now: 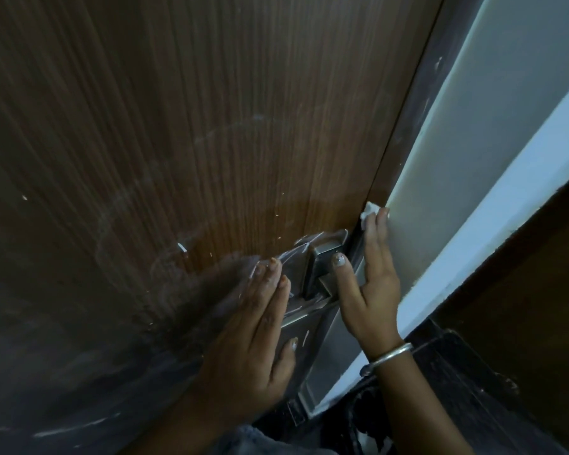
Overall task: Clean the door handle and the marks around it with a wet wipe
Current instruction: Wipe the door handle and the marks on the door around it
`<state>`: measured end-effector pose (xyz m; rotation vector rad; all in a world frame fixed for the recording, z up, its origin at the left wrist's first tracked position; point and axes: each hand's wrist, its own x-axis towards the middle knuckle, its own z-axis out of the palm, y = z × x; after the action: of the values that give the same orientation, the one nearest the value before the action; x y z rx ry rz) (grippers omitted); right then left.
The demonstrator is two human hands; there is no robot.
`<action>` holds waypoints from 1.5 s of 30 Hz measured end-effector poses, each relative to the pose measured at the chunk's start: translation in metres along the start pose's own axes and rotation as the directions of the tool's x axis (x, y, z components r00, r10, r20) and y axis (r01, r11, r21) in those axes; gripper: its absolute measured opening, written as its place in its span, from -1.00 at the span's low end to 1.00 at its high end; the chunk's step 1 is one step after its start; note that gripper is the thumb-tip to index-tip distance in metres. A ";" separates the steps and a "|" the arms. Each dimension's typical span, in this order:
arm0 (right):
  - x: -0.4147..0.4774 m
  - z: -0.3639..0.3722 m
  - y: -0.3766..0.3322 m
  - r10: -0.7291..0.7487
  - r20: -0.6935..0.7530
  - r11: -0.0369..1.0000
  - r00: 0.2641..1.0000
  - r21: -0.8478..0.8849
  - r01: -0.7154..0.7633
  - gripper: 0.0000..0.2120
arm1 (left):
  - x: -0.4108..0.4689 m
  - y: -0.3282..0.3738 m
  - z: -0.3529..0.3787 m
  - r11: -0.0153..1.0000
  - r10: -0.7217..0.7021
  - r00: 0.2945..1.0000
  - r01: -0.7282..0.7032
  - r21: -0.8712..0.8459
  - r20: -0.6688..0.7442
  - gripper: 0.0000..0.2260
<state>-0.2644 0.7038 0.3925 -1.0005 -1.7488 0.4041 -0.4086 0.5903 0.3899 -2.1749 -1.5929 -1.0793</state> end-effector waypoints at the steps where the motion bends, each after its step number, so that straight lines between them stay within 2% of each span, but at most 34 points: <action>1: -0.001 0.001 0.002 0.002 -0.011 1.000 1.000 0.016 -0.002 -0.39 | 0.000 0.000 0.001 1.000 0.003 1.000 -0.003 -0.011 0.009 -0.36; 4: -0.017 0.007 0.015 0.057 -0.004 0.997 0.998 0.044 -0.057 -0.44 | -0.001 0.000 0.003 0.999 -0.005 0.999 0.006 -0.038 0.032 -0.36; 7: -0.041 0.014 0.028 0.166 0.066 0.983 0.984 0.065 -0.170 -0.44 | -0.003 -0.001 0.005 0.998 -0.029 0.998 0.032 -0.062 0.053 -0.35; 9: -0.047 0.016 0.033 0.187 0.087 0.976 0.979 0.096 -0.195 -0.43 | -0.003 -0.001 0.006 0.997 -0.035 0.997 0.039 -0.072 0.064 -0.35; 12: -0.036 0.013 0.033 0.158 0.047 0.975 0.986 0.153 -0.163 -0.44 | -0.003 0.000 0.007 0.997 -0.033 0.997 0.038 -0.065 0.077 -0.37; 15: -0.029 0.012 0.031 0.101 0.020 0.983 0.995 0.149 -0.103 -0.44 | -0.004 -0.001 0.007 0.996 -0.031 0.996 0.038 -0.083 0.086 -0.38; 18: -0.036 0.016 0.037 0.106 0.035 0.985 0.994 0.133 -0.110 -0.47 | -0.006 -0.002 0.008 0.996 -0.031 0.995 0.039 -0.084 0.095 -0.39; 23: -0.062 0.027 0.045 0.347 0.051 0.901 0.936 0.258 -0.348 -0.50 | -0.013 -0.003 0.011 0.991 -0.032 0.995 0.045 -0.129 0.098 -0.42; 25: -0.062 0.026 0.040 0.390 0.066 0.864 0.918 0.320 -0.390 -0.48 | -0.014 -0.004 0.013 0.988 -0.033 0.994 0.049 -0.149 0.109 -0.41; 29: -0.038 0.016 0.025 0.266 0.018 0.911 0.964 0.323 -0.258 -0.50 | -0.018 -0.006 0.013 0.985 -0.028 0.992 0.048 -0.163 0.120 -0.42; 32: -0.031 0.016 0.019 0.225 0.018 0.920 0.974 0.326 -0.219 -0.37 | -0.020 -0.008 0.012 0.984 -0.025 0.993 0.045 -0.172 0.119 -0.43; 34: -0.036 0.018 0.027 0.225 0.028 0.920 0.974 0.323 -0.222 -0.36 | -0.021 -0.009 0.012 0.983 -0.033 0.992 0.054 -0.175 0.123 -0.42; 37: -0.048 0.025 0.043 0.378 0.066 0.810 0.924 0.459 -0.364 -0.40 | -0.023 -0.011 0.012 0.985 -0.037 0.991 0.058 -0.165 0.128 -0.40; 40: -0.067 0.039 0.048 0.566 0.106 0.661 0.817 0.533 -0.528 -0.38 | -0.024 -0.012 0.013 0.984 -0.032 0.992 0.052 -0.171 0.122 -0.40; 42: -0.076 0.045 0.048 0.634 0.144 0.574 0.760 0.571 -0.587 -0.46 | -0.024 -0.011 0.012 0.981 -0.022 0.993 0.044 -0.188 0.117 -0.39; 44: -0.076 0.044 0.044 0.651 0.164 0.536 0.741 0.592 -0.602 -0.48 | -0.025 -0.011 0.011 0.979 -0.021 0.993 0.044 -0.200 0.114 -0.38; 45: -0.074 0.043 0.042 0.640 0.151 0.557 0.754 0.584 -0.590 -0.44 | -0.025 -0.011 0.011 0.977 -0.030 0.993 0.053 -0.205 0.114 -0.38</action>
<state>-0.2757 0.6790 0.3010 -1.0972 -0.9988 1.2795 -0.4170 0.5823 0.3627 -2.3824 -1.6451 -1.2067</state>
